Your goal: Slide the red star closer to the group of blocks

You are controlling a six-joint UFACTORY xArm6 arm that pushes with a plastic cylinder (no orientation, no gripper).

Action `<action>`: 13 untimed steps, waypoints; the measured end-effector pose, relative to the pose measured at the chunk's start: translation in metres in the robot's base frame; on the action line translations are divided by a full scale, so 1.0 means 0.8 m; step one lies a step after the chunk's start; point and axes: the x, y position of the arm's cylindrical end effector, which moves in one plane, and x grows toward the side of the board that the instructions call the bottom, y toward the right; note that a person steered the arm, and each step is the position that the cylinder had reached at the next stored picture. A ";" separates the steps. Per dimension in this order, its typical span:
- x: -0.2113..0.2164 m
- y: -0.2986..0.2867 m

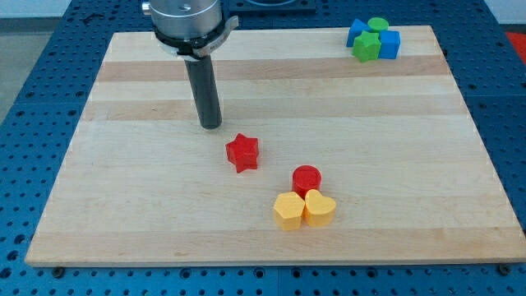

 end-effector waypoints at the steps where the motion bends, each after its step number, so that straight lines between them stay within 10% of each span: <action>1: 0.030 0.010; 13: 0.093 0.093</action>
